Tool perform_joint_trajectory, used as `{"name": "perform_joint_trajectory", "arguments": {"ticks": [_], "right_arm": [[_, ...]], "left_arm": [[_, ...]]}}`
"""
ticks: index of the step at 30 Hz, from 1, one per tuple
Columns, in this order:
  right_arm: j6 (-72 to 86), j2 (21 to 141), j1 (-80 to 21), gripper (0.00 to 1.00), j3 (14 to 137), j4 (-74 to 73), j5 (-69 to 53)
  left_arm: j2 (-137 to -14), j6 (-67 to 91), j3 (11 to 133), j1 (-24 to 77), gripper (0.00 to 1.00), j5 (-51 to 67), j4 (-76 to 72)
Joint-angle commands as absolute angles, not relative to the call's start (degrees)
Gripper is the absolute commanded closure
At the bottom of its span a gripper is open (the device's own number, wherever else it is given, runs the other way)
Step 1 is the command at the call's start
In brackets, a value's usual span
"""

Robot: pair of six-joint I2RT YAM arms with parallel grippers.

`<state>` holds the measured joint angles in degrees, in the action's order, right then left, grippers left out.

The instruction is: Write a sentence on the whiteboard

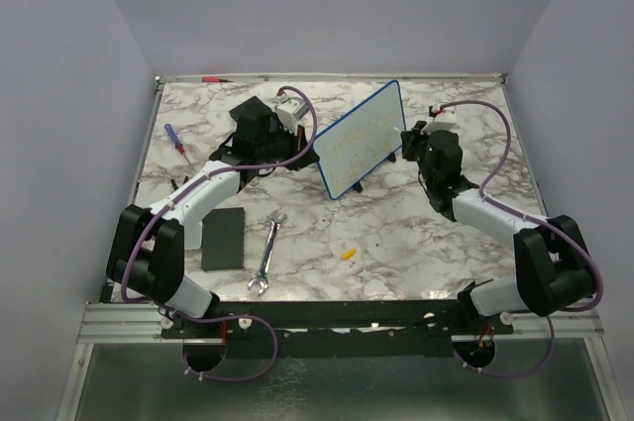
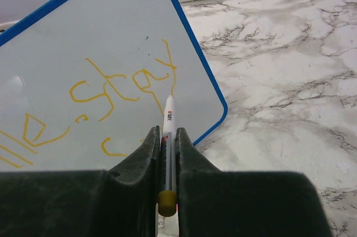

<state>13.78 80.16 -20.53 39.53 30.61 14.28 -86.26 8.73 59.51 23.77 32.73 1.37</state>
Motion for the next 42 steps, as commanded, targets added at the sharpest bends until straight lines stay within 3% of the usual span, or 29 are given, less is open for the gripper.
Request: {"name": "perform_joint_trajectory", "arguments": {"ticks": [1, 42], "right_arm": [[12.6, 82.4, -20.4, 0.99, 42.2, 32.5, 14.6], [13.9, 88.1, -20.4, 0.99, 38.5, 31.0, 18.0]], "left_arm": [[-86.8, 7.4, 59.7, 24.3, 1.00, 32.2, 4.3], [-86.7, 7.3, 59.7, 24.4, 1.00, 32.2, 4.3]]}}
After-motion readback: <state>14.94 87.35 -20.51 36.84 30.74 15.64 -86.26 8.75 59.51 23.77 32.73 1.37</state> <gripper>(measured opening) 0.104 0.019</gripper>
